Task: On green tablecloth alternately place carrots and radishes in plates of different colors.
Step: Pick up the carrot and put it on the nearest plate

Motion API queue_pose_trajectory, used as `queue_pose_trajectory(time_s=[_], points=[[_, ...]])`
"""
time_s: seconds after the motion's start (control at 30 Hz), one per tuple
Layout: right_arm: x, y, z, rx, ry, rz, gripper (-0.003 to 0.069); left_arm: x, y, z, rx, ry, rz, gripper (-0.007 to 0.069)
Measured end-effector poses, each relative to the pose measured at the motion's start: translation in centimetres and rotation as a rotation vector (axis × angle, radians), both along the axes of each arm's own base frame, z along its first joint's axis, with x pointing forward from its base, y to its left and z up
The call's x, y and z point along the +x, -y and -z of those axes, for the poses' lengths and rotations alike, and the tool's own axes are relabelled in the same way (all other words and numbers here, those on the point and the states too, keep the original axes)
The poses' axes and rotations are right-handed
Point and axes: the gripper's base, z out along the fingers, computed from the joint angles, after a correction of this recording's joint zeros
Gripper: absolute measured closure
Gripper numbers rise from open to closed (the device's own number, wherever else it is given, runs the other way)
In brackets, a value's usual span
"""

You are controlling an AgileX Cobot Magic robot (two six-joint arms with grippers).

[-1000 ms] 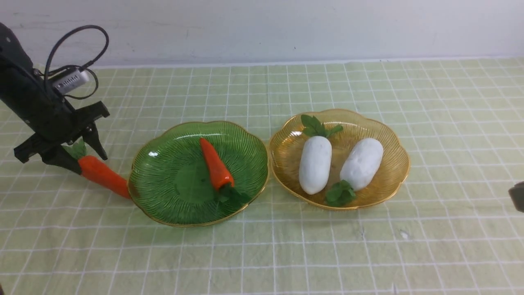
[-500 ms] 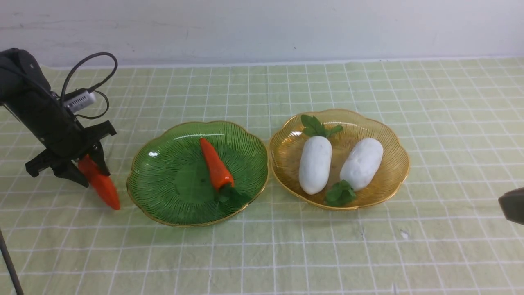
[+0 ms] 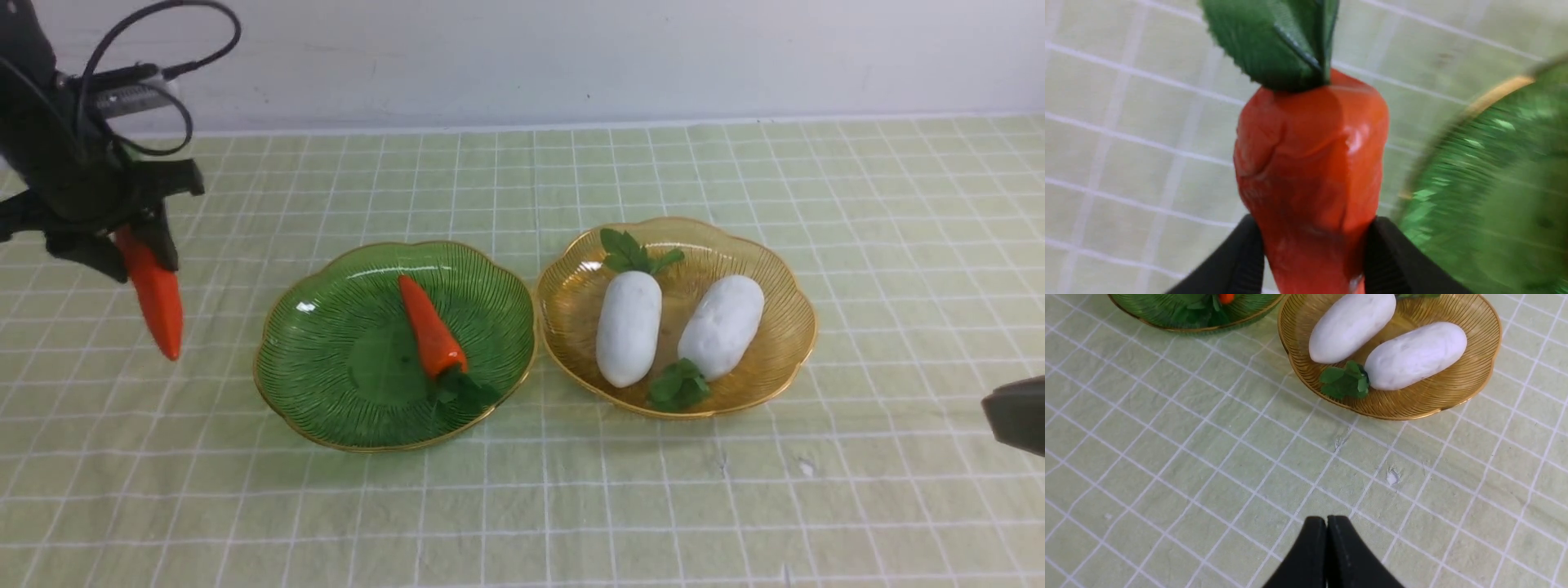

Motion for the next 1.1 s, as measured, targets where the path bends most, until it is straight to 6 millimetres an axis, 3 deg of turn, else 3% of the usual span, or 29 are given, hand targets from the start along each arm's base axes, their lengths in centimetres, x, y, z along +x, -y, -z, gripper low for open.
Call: queue_pose_trajectory(time_s=[0.13,0.27,0.3,0.37,0.5,0.57,0.67,0.8,0.93,1.1], points=[[0.0,0.0,0.7,-0.016,-0.018,-0.008,0.0673,0.3,4.4,0.6,-0.032,-0.014,0.091,0.034],[-1.1,0.4,0.7,-0.031,-0.053,-0.014,0.0673,0.4,10.0,2.8,-0.005,-0.067,0.215,0.034],[-1.2,0.5,0.7,-0.031,-0.054,-0.014,0.0673,0.4,10.2,2.8,-0.002,-0.067,0.221,0.034],[-2.7,1.1,0.4,-0.023,-0.058,-0.008,0.0673,0.3,12.6,4.2,0.039,-0.095,0.288,0.034],[-5.4,2.4,-0.4,0.022,-0.017,0.022,0.0673,0.2,15.0,6.4,0.114,-0.138,0.365,0.0314],[-6.1,2.8,-0.6,0.039,0.004,0.034,0.0673,0.2,15.3,7.0,0.132,-0.148,0.378,0.0294],[-8.7,4.2,-1.1,0.096,0.096,0.072,0.0673,0.2,15.7,7.7,0.153,-0.161,0.386,0.0207],[-10.5,5.4,-0.1,0.148,0.238,0.101,0.0673,0.2,15.7,7.7,0.158,-0.161,0.386,0.0148],[-9.8,5.2,2.0,0.219,0.375,0.109,0.0673,0.2,15.7,7.7,0.16,-0.159,0.386,0.0146],[-7.4,4.1,5.1,0.299,0.526,0.108,0.0673,0.2,15.7,7.7,0.159,-0.159,0.386,0.0146]])
